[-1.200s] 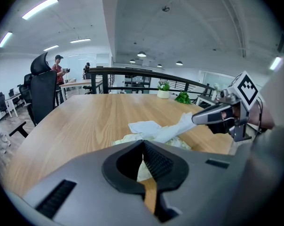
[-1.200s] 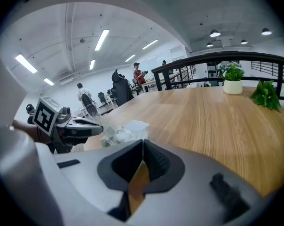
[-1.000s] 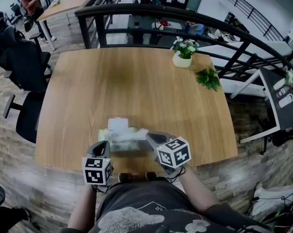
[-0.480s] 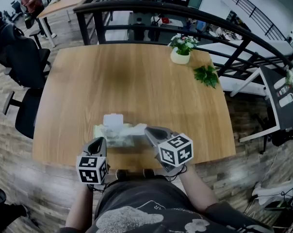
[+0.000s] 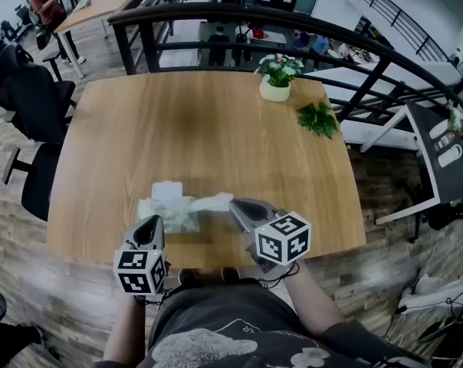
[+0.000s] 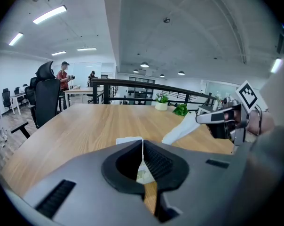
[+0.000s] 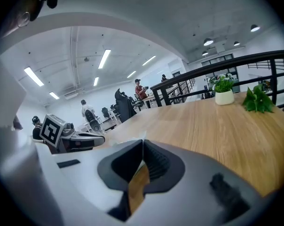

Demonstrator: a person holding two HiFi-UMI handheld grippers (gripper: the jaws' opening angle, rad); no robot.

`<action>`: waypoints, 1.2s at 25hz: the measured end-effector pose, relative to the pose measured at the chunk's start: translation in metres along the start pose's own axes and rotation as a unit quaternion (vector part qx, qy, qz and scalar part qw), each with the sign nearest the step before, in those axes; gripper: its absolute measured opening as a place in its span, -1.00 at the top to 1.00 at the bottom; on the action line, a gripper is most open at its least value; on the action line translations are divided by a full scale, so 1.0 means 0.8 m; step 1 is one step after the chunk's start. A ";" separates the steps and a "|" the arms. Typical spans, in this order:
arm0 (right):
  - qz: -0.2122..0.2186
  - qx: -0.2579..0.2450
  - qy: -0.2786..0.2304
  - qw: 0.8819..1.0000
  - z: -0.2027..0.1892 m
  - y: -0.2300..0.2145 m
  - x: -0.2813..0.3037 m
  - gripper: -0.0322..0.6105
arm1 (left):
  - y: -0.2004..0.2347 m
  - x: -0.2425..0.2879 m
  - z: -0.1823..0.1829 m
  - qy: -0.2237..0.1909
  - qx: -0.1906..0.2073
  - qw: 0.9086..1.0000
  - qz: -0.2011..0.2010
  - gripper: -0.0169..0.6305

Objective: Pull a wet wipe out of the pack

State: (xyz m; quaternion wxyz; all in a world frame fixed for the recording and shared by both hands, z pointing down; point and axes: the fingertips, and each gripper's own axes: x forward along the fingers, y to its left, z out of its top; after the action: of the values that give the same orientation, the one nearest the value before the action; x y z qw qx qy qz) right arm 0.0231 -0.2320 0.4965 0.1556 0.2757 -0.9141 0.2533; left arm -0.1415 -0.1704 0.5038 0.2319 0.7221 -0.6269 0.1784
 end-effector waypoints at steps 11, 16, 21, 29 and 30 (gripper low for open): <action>0.008 -0.003 -0.027 1.000 0.019 -0.020 -0.044 0.81 | -0.043 0.004 0.020 -0.023 -0.010 1.000 0.001 0.90; 0.016 -0.003 -0.036 0.999 0.023 -0.028 -0.065 0.81 | -0.064 0.004 0.027 -0.028 -0.012 1.000 0.007 0.90; 0.017 -0.007 -0.038 0.999 0.021 -0.037 -0.080 0.81 | -0.082 0.001 0.032 -0.033 -0.011 0.999 0.011 0.90; 0.027 -0.005 -0.043 0.999 0.021 -0.051 -0.101 0.81 | -0.104 -0.001 0.044 -0.053 -0.009 0.998 0.022 0.90; 0.027 -0.005 -0.043 0.999 0.021 -0.054 -0.102 0.81 | -0.106 -0.001 0.046 -0.058 -0.010 0.998 0.026 0.90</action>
State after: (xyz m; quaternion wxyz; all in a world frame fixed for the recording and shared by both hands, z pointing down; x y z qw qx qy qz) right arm 0.1111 -0.2371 0.4643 0.1107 0.2607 -0.9283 0.2409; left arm -0.0589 -0.1811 0.4632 0.1973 0.7124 -0.6597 0.1356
